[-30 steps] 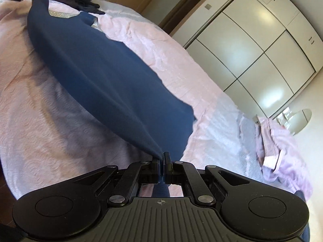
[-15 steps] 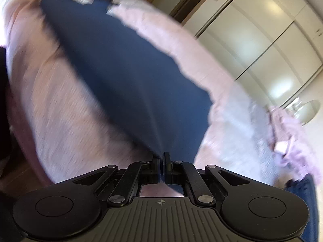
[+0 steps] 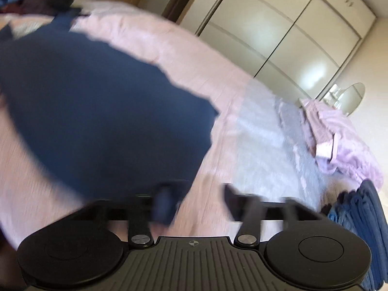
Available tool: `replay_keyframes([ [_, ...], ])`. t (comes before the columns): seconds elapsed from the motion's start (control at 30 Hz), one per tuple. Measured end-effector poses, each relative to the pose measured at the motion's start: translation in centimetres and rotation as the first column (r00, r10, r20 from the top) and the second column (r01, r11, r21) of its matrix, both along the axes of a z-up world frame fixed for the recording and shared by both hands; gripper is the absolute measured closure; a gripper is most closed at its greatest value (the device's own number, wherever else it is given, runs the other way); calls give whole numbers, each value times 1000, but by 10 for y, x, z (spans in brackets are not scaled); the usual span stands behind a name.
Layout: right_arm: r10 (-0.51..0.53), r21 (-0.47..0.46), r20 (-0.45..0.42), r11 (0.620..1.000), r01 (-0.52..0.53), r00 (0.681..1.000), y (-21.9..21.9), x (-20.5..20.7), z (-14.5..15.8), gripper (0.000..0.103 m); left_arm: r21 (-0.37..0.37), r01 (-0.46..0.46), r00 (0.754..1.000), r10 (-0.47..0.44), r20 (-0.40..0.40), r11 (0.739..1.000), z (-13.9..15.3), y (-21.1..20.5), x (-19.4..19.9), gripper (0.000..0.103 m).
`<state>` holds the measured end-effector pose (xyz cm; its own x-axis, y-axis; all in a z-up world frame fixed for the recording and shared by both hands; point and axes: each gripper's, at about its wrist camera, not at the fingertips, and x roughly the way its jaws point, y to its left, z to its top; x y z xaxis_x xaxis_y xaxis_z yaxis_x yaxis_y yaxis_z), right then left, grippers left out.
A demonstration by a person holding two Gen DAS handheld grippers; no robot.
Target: Fold clothes
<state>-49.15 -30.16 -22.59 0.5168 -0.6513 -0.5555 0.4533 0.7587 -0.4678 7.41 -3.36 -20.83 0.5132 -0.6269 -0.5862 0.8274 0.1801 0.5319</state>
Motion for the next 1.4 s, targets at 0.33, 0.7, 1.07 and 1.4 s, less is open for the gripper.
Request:
replay_keyframes([
  [0.33, -106, -13, 70, 994, 108, 992, -88, 66, 28, 39, -98, -35, 970, 10, -242, 995, -10, -136, 107, 55],
  [0.7, 94, 362, 148, 921, -143, 984, -212, 201, 2, 39, 9, 52, 938, -46, -344, 999, -66, -210, 155, 97],
  [1.07, 139, 458, 72, 875, -156, 988, -306, 241, -34, 39, -51, 16, 946, -32, -323, 999, -66, -201, 157, 99],
  [1.4, 94, 417, 137, 898, -144, 986, -322, 231, -11, 103, -109, -13, 960, -18, -278, 994, -51, -221, 165, 99],
])
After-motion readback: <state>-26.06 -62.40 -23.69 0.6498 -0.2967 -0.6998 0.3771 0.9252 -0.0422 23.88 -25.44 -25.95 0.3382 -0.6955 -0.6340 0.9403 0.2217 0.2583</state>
